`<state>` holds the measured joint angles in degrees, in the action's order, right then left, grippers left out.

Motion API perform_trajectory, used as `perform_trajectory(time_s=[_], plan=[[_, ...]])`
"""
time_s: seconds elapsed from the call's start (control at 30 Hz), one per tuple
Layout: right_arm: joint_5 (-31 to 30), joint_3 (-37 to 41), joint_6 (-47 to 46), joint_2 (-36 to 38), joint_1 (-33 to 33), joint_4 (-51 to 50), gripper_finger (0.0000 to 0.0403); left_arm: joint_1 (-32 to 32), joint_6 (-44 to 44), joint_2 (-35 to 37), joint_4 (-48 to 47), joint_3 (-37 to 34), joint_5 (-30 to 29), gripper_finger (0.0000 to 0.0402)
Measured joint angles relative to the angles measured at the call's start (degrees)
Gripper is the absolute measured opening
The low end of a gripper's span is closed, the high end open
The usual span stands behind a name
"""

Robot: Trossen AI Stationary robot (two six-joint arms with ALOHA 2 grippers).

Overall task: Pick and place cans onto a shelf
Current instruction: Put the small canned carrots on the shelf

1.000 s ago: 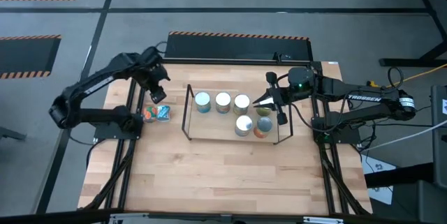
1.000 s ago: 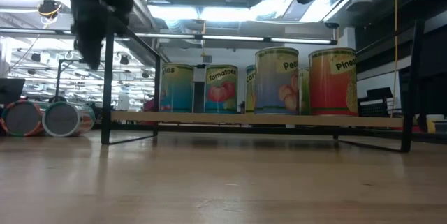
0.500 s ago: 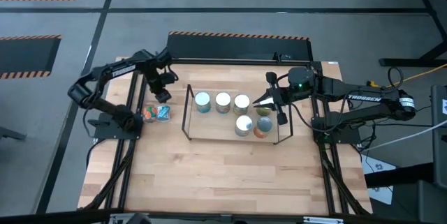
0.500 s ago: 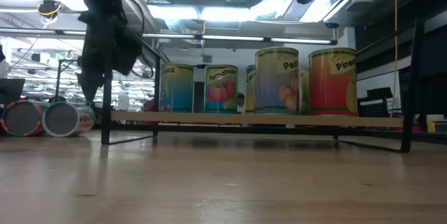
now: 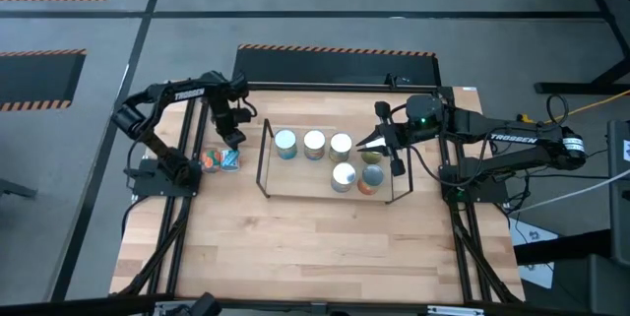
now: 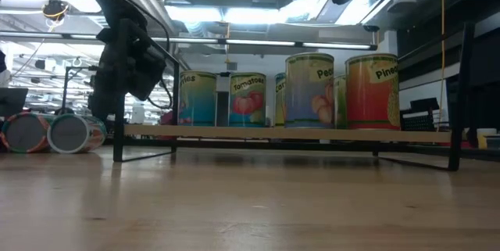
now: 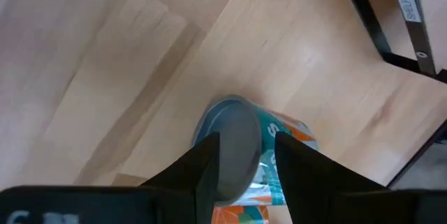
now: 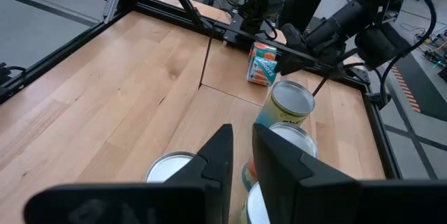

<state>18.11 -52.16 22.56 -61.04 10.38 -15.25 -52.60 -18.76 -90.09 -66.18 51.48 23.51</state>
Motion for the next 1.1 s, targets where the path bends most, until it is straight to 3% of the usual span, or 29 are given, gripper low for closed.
perform_trajectory(time_s=[0.47, 0.87, 1.1], plan=[[0.0, 0.0, -0.01, 0.0, 0.01, 0.0, 0.0062, 0.25, 0.24, -0.82, -4.25, 0.0, 0.15, 0.0131], [0.0, 0.0, -0.01, 0.0, -0.01, -0.02, 0.0062, 4.76, -1.36, -0.82, -4.25, 0.0, 0.02, 0.013], [0.0, 0.0, -0.01, 0.0, -0.01, -0.02, 0.0062, 7.07, -1.48, -0.82, -4.21, 0.0, -0.01, 0.0097]])
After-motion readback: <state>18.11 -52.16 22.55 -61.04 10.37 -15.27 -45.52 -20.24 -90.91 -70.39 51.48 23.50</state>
